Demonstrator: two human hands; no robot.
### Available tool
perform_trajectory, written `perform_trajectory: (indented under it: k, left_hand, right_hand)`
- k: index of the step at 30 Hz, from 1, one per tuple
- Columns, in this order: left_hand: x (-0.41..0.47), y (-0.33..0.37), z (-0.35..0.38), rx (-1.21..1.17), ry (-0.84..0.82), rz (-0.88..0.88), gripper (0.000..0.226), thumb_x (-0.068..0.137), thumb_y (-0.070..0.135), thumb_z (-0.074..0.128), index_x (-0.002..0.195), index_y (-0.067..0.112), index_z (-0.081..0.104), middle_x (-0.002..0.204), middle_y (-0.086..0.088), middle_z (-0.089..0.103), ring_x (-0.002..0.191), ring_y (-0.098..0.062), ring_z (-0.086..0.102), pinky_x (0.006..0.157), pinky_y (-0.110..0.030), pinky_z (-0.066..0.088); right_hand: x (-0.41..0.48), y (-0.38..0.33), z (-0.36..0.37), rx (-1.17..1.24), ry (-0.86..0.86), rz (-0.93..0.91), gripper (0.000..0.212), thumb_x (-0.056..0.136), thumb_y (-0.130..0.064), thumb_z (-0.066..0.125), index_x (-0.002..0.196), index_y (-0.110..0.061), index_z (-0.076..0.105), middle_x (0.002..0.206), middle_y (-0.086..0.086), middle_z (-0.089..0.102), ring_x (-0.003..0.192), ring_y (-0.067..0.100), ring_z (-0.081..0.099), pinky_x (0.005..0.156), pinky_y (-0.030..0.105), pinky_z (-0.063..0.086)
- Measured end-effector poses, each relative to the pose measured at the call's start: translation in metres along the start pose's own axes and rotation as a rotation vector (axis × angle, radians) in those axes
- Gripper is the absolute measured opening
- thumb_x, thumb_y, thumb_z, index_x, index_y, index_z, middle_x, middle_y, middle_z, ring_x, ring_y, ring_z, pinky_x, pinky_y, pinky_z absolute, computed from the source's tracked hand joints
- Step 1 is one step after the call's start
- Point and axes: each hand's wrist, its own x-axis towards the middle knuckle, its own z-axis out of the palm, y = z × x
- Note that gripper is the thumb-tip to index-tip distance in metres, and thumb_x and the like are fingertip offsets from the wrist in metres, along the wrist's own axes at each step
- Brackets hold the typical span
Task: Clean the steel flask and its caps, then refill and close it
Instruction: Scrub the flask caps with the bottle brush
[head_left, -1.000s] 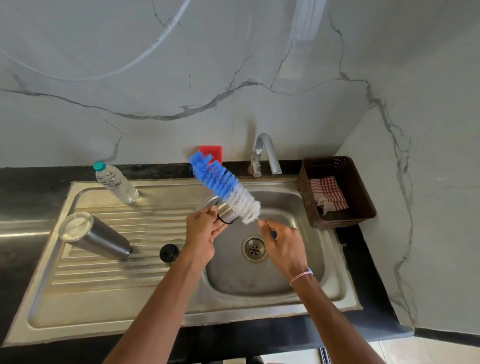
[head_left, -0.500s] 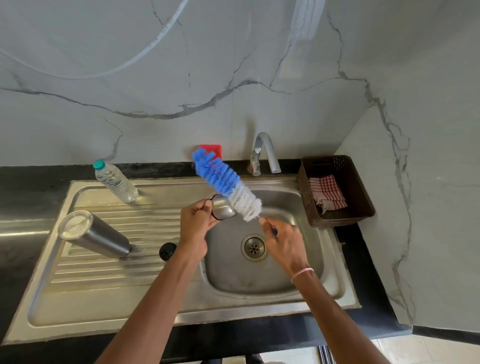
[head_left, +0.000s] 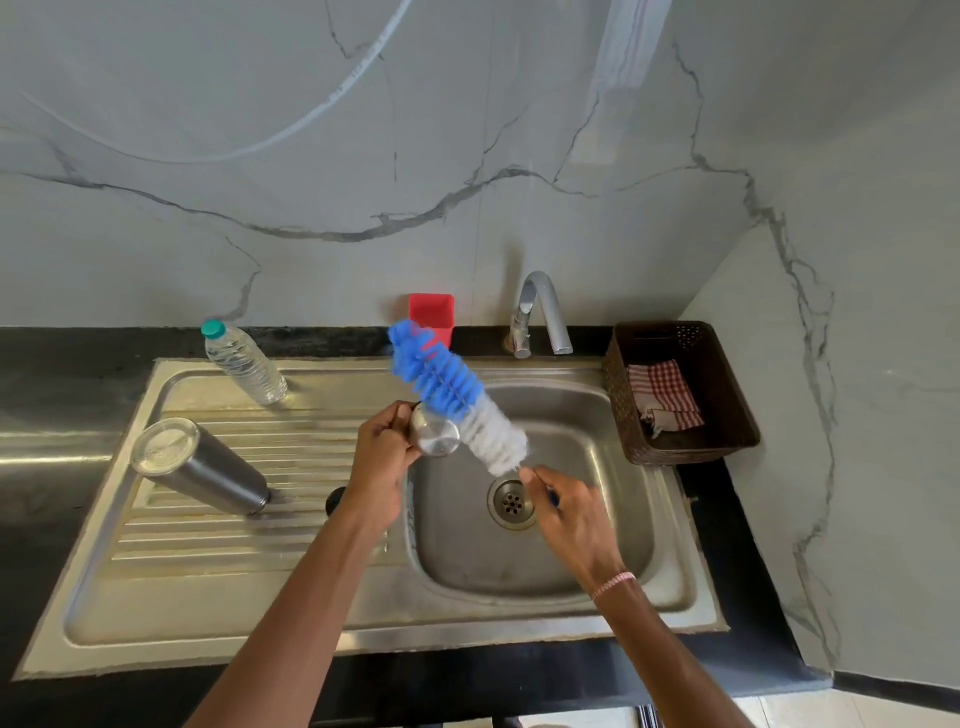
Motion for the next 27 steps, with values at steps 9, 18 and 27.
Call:
perform_trajectory:
  k: [9,18,27]
  left_hand:
    - [-0.009,-0.008,0.017,-0.016,-0.155,-0.050,0.033,0.113,0.023,0.038,0.124,0.021,0.069,0.123,-0.004,0.075,0.112,-0.025,0.073,0.092,-0.051,0.060]
    - [-0.010,-0.001,0.008,-0.179,-0.242,-0.147,0.033,0.095,0.024,0.068,0.124,0.018,0.055,0.134,-0.022,0.064,0.103,-0.032,0.068,0.069,-0.034,0.059]
    - [0.000,0.029,-0.004,-0.153,-0.200,0.012,0.033,0.092,0.024,0.072,0.119,0.012,0.058,0.111,-0.017,0.074,0.084,-0.023,0.074,0.071,-0.029,0.052]
  right_hand:
    - [0.010,-0.026,0.001,-0.005,0.047,0.024,0.042,0.104,-0.045,0.051,0.070,-0.020,0.045,0.050,-0.001,0.043,0.049,0.024,0.043,0.049,0.034,0.034]
    - [-0.013,-0.002,-0.008,0.065,0.083,0.121,0.042,0.101,-0.049,0.050,0.061,-0.038,0.042,0.050,-0.009,0.044,0.045,0.011,0.033,0.046,0.033,0.032]
    - [-0.021,0.014,-0.038,0.086,0.119,0.157,0.038,0.095,-0.059,0.052,0.075,-0.030,0.065,0.055,0.001,0.052,0.045,0.012,0.035,0.048,0.030,0.032]
